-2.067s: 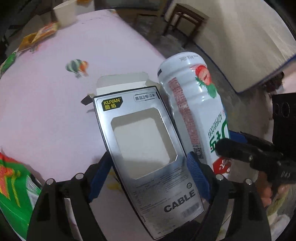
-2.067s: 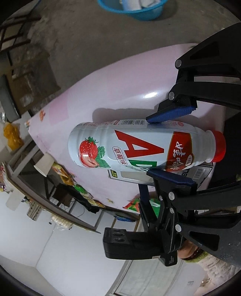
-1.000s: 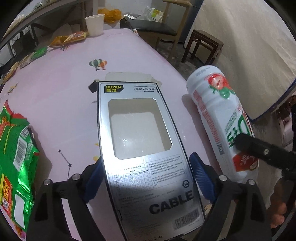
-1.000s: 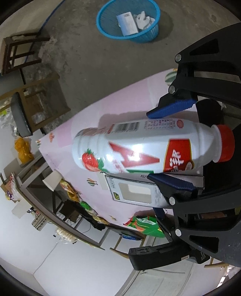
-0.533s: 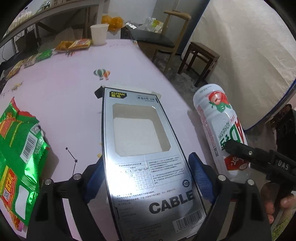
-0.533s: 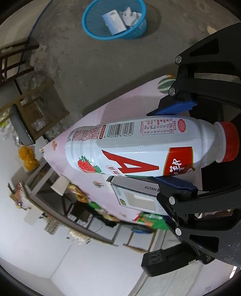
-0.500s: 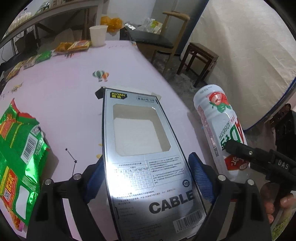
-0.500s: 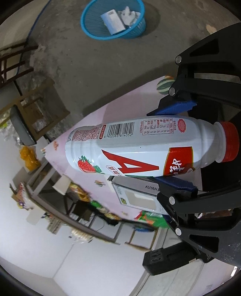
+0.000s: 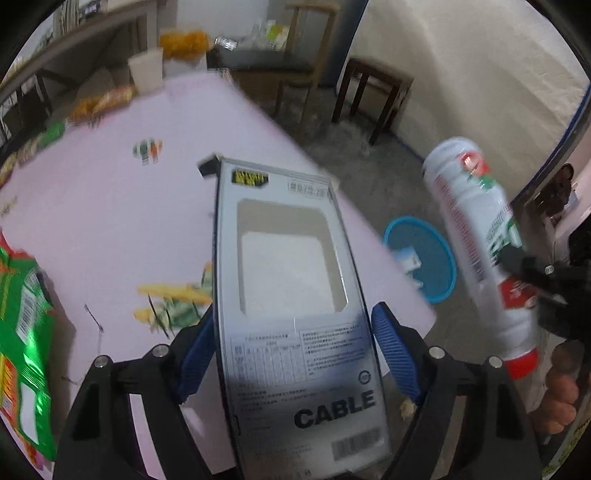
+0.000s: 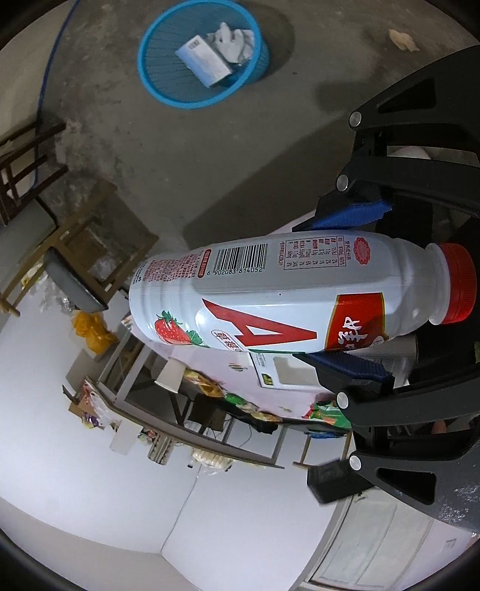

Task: Collect trash
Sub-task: 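Grasp the white CABLE box with the left tool while the right tool holds the bottle, then carry the box and bottle to the blue wastebasket and release both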

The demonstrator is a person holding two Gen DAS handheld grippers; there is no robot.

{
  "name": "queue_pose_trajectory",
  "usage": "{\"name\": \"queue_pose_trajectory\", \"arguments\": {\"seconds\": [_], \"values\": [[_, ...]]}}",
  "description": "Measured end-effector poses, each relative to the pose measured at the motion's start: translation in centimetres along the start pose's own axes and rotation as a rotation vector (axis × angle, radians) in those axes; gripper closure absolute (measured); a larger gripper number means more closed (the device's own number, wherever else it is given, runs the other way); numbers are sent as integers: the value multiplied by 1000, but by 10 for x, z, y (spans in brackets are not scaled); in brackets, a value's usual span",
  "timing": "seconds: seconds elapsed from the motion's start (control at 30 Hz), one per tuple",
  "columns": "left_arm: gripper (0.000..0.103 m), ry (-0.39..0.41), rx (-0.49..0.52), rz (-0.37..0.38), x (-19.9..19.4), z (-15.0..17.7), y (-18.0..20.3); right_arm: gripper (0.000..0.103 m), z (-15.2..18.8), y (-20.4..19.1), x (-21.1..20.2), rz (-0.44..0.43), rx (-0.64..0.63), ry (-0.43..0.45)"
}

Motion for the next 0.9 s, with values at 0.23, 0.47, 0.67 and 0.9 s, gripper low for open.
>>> {"name": "queue_pose_trajectory", "arguments": {"seconds": [0.23,0.47,0.67,0.9], "values": [[18,-22,-10,-47,4,-6,-6,48,0,-1,15,4,-8,-40],[22,26,-6,-56,5,-3,-12,48,2,8,25,24,7,-66],[23,57,5,-20,-8,-10,-5,48,-6,22,17,22,44,-49],[23,91,94,147,-26,-47,55,48,-23,67,-31,48,164,78]]}}
Point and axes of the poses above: each gripper's, at about its wrist camera, not at the fingertips, and x roughly the way its jaws point, y to its right, z to its underside, the point moved 4 cm from there along x, roughly the way its jaws point, and after that the axes turned 2 degrees about x, right-handed, at the moved point
